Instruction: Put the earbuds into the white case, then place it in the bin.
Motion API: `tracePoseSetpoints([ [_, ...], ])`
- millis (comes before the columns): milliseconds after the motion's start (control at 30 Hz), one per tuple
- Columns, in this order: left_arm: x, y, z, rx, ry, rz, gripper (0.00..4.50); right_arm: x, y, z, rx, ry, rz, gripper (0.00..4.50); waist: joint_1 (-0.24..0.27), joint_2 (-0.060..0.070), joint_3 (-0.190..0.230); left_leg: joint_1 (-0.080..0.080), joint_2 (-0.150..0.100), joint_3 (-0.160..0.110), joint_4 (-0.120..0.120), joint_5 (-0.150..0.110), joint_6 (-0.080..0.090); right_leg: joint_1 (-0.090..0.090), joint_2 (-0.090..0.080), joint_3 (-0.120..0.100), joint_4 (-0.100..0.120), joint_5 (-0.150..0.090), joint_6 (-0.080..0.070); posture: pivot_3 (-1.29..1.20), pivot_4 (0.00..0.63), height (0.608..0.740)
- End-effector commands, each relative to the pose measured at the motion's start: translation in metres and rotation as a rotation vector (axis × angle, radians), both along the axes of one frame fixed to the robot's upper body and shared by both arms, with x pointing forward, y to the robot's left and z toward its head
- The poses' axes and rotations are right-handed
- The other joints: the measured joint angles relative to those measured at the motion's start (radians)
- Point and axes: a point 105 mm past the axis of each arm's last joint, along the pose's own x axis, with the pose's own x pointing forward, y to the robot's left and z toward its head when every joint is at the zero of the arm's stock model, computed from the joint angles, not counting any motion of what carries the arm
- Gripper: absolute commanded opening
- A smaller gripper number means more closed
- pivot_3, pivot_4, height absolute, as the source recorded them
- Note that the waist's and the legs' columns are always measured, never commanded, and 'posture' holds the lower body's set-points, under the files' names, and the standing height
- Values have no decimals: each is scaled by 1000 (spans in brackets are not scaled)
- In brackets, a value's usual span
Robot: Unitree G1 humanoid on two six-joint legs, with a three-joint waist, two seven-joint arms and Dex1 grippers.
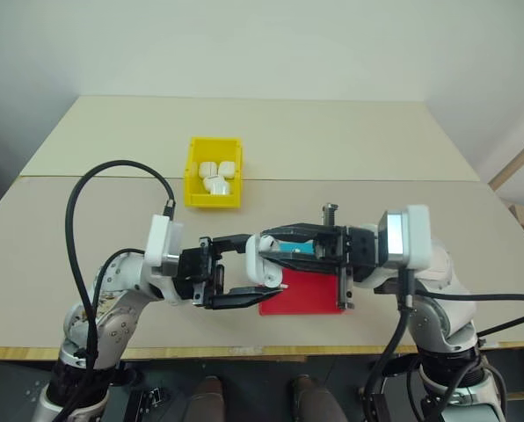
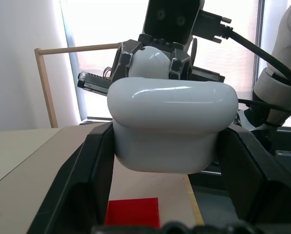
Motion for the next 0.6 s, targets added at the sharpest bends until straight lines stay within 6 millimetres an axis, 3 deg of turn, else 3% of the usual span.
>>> tracePoseSetpoints([
  [33, -4, -1, 5, -15, -26, -21, 2831, -3, 0, 0, -8, -40, 1, 739, 0, 0, 0, 0, 0, 0, 0, 0, 0, 0, 0, 0, 0, 0, 0, 0, 150, 740],
  [600, -4, -1, 7, -19, -44, -27, 2831, -1, -2, -10, -44, -56, -11, 739, 0, 0, 0, 0, 0, 0, 0, 0, 0, 0, 0, 0, 0, 0, 0, 0, 150, 740],
])
